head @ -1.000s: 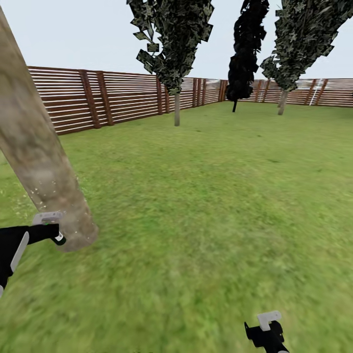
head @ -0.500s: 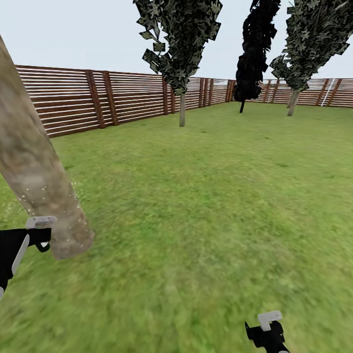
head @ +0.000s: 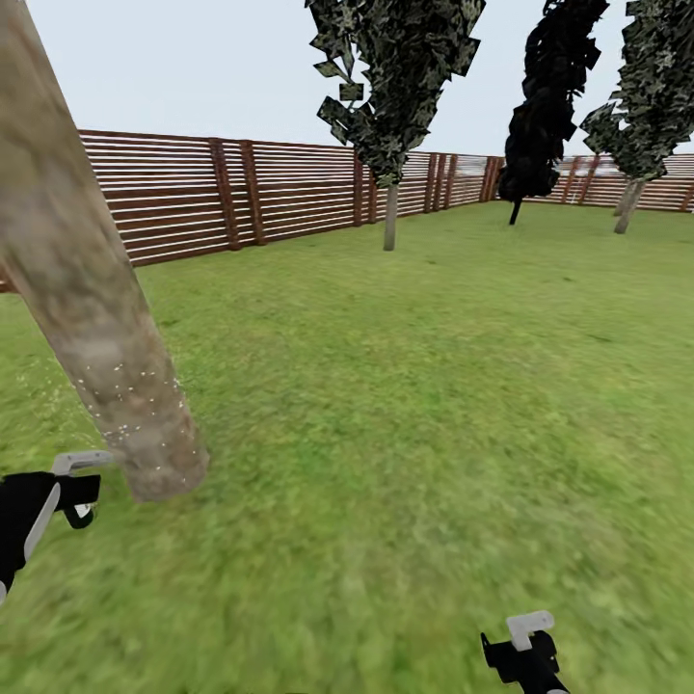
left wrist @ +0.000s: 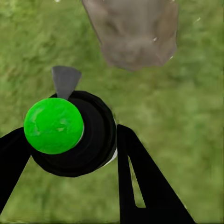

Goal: In the garden, pick up the pesticide atomizer on the floor and spray pesticide onto both trees until each tree trunk is fully covered.

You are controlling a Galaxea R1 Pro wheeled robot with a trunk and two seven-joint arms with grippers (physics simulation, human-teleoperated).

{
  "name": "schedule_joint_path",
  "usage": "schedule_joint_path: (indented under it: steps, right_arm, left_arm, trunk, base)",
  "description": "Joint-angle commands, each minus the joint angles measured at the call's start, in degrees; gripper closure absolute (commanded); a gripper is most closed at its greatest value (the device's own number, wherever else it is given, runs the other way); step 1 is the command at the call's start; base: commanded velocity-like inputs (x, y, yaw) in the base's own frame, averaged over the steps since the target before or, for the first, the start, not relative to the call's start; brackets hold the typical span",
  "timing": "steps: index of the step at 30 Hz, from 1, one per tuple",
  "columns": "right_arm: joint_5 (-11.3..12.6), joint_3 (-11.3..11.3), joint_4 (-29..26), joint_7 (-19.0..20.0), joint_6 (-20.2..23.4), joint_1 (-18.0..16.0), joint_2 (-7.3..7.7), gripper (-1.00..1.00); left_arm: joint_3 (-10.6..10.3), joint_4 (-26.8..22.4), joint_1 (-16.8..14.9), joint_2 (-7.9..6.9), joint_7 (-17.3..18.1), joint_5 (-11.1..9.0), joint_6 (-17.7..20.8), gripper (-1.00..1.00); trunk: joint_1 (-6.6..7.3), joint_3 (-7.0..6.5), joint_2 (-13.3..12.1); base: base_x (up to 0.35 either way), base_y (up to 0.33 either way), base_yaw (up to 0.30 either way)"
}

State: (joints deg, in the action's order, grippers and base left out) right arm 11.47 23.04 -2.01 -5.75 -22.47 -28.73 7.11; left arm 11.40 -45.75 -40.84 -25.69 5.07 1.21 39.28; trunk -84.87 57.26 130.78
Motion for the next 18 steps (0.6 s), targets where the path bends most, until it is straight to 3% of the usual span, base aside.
schedule_joint_path:
  steps: [1,4,7,14,18]
  right_arm:
    - [0.48,0.51,-0.01,-0.14,-0.14,-0.01,0.01,-1.00]
    - [0.41,0.51,0.05,-0.14,-0.17,-0.01,0.03,-1.00]
    - [0.39,0.51,0.07,-0.14,-0.20,-0.01,0.10,-1.00]
    - [0.47,0.51,0.02,-0.14,-0.20,-0.01,0.07,-1.00]
    - [0.48,0.51,0.03,-0.21,-0.20,-0.01,0.01,-1.00]
  left_arm:
    - [0.13,-0.05,-0.03,0.03,0.31,0.20,0.27,1.00]
    - [0.16,-0.05,-0.03,0.04,-0.22,0.21,0.27,1.00]
    - [-0.03,-0.12,-0.03,0.37,-4.26,0.13,0.33,1.00]
    - [0.23,1.40,0.52,0.56,-4.78,0.05,0.19,1.00]
    - [0.40,2.03,0.76,0.55,-4.99,0.11,0.10,1.00]
  trunk:
    - [0.01,0.05,0.02]
    - [0.01,0.05,0.02]
    - [0.01,0.05,0.02]
    - [0.01,0.05,0.02]
    - [0.01,0.05,0.02]
  base:
    - [0.033,0.000,0.126]
    - [0.150,-0.075,0.030]
    - [0.229,-0.166,0.002]
    - [0.042,-0.251,0.000]
    - [0.110,-0.254,0.221]
